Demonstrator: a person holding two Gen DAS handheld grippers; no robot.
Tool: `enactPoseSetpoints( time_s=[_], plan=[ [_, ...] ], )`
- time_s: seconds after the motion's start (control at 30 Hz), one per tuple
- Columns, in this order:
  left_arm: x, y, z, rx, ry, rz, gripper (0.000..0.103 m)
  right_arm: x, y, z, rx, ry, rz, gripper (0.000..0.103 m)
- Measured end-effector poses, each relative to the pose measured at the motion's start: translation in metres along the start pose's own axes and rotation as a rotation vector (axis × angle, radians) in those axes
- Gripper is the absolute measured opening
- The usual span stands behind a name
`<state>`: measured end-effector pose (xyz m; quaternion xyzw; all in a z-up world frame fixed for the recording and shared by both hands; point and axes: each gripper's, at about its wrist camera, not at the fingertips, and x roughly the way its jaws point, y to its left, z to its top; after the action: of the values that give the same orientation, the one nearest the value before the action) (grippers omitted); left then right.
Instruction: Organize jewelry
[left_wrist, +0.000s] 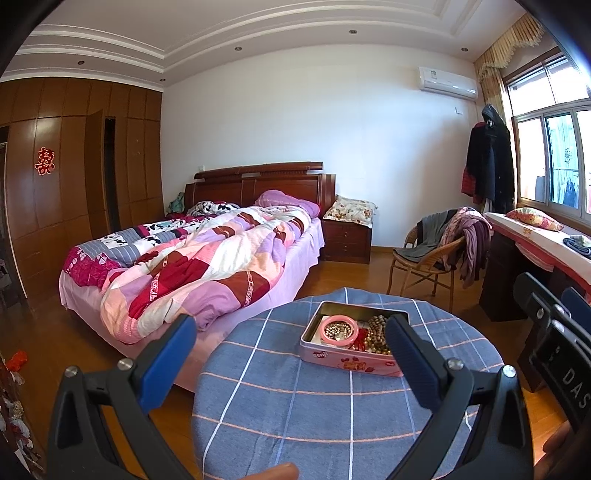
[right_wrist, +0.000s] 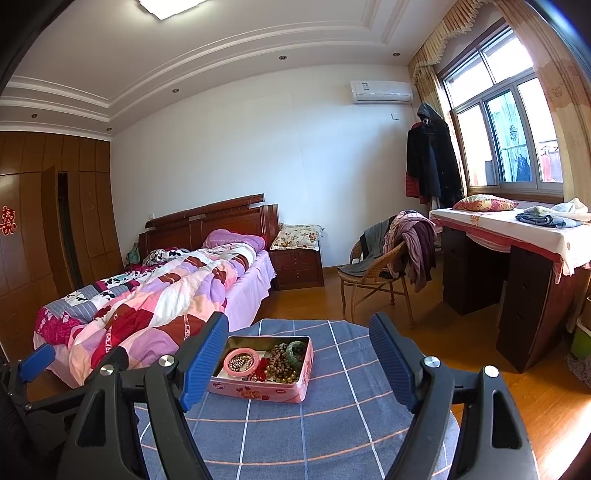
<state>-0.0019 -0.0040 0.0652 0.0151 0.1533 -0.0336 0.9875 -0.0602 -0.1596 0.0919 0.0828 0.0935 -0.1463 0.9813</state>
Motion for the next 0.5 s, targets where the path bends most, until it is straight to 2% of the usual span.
enactPoseSetpoints(
  time_s=[0.5],
  plan=[
    [0.0047,-0.004,-0.0006,0.0,0.005,0.006,0.103,0.0047,-0.0077,-0.0011,0.02,0.009,-0.019,0.079]
  ],
)
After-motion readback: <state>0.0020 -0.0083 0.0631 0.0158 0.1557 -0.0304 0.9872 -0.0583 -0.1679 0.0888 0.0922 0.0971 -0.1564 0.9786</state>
